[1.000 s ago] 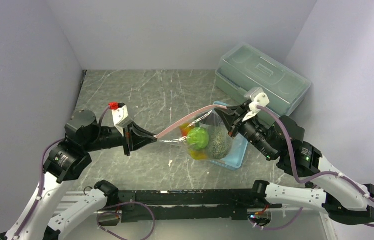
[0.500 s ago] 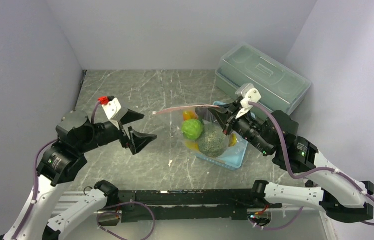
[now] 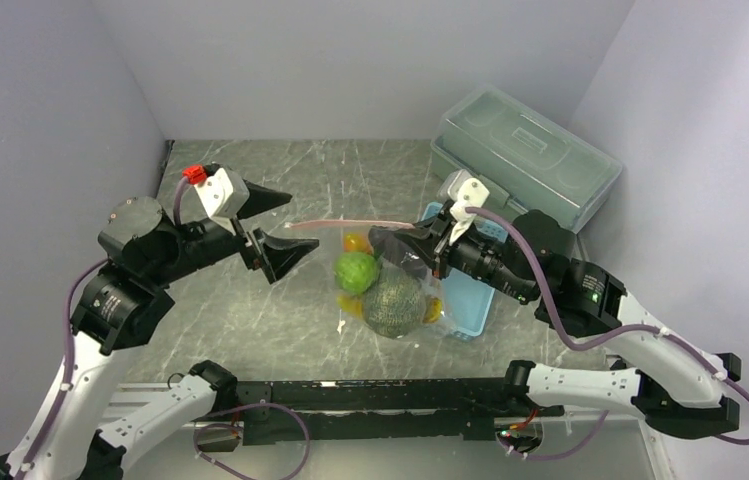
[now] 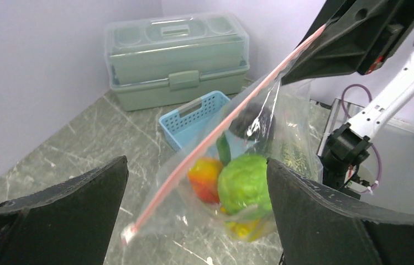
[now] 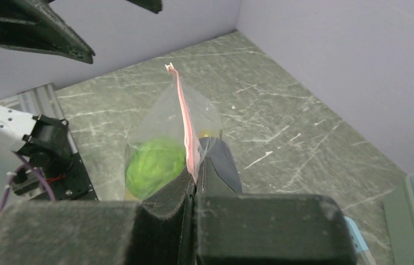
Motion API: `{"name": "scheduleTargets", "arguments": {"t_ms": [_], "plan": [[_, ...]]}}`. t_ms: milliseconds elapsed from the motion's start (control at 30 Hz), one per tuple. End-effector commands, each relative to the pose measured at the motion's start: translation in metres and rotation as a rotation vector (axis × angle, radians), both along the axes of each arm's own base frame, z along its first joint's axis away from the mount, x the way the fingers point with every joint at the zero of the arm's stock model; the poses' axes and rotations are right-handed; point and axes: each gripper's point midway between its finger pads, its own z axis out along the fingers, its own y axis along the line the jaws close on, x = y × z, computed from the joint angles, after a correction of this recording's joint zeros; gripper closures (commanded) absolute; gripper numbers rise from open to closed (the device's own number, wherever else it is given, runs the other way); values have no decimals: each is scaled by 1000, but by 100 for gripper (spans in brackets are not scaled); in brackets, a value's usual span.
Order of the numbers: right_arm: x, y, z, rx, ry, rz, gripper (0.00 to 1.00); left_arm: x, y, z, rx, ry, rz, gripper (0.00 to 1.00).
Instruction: Place the food in the zip-top bag and seal the zipper
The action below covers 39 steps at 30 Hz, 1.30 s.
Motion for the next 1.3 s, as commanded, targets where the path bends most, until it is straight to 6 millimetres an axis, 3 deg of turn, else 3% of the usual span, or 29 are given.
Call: {"name": "scheduleTargets", "arguments": {"t_ms": [0, 300, 667, 1067, 1267], "plan": [[-16, 8, 41, 118, -39, 101, 100, -17, -12, 30, -31, -122, -131, 0], [-25, 32, 30, 101, 9, 200, 100, -41, -33, 17, 32, -101, -386, 0], [-29, 40, 40, 108, 12, 237, 100, -35, -41, -26, 66, 34, -416, 0], [-46, 39, 53, 128, -3, 327, 100, -29, -43, -45, 89, 71, -413, 1], [-46, 36, 58, 145, -14, 314, 100, -37, -44, -54, 104, 110, -461, 18]]}}
